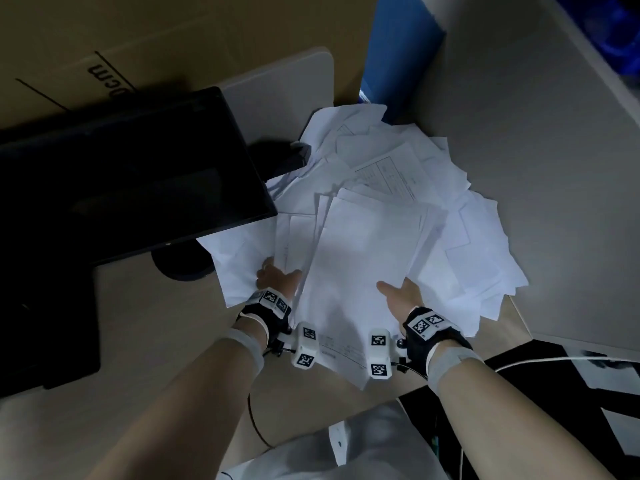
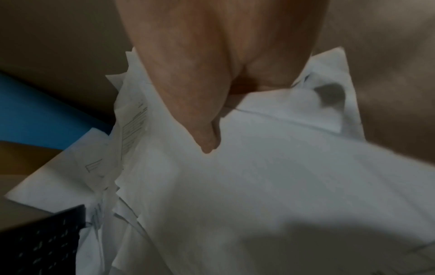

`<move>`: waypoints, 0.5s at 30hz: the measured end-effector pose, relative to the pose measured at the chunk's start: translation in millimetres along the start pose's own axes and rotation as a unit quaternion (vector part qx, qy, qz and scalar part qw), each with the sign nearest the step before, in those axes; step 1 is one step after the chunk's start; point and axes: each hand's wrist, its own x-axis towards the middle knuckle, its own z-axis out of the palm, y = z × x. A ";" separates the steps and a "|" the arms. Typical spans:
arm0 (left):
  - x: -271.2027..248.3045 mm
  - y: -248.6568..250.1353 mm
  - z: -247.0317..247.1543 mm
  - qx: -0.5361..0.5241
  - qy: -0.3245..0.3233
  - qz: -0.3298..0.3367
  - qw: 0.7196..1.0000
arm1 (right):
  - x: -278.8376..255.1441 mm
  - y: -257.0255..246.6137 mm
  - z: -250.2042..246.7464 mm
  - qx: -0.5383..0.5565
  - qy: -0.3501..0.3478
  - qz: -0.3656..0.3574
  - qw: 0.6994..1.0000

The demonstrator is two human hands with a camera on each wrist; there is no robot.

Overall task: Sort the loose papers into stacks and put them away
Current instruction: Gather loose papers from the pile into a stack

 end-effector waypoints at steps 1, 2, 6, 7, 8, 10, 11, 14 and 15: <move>4.4 -0.5 -1.8 -0.043 -0.006 0.004 0.999 | -0.5 -0.9 6.5 -0.008 -0.009 -0.005 1.000; 4.3 1.8 -5.3 -0.070 -0.019 0.006 0.997 | -0.6 -1.2 13.5 -0.016 -0.015 -0.014 1.000; 5.4 3.3 -11.5 -0.027 -0.073 0.048 0.996 | -5.0 -3.3 33.4 -0.081 -0.018 -0.019 0.996; 6.4 0.9 -12.7 -0.014 -0.077 0.062 0.995 | -5.7 -2.3 35.7 -0.095 -0.012 -0.017 0.995; 8.7 -2.9 -14.2 -0.004 -0.078 0.075 0.994 | -4.9 0.1 36.8 -0.104 -0.005 -0.018 0.994; 15.3 -11.6 -18.6 0.006 -0.066 0.098 0.993 | -3.8 4.7 35.0 -0.113 0.029 -0.015 0.993; 19.9 -15.8 -20.3 0.004 -0.057 0.100 0.993 | -4.8 5.0 32.8 -0.117 0.051 -0.010 0.992; 28.8 -21.4 -23.6 -0.010 -0.058 0.083 0.995 | -2.5 7.5 30.5 -0.138 0.092 -0.007 0.986; 29.8 -20.9 -22.8 -0.028 -0.068 0.077 0.994 | -0.3 7.6 31.8 -0.145 0.078 -0.006 0.986</move>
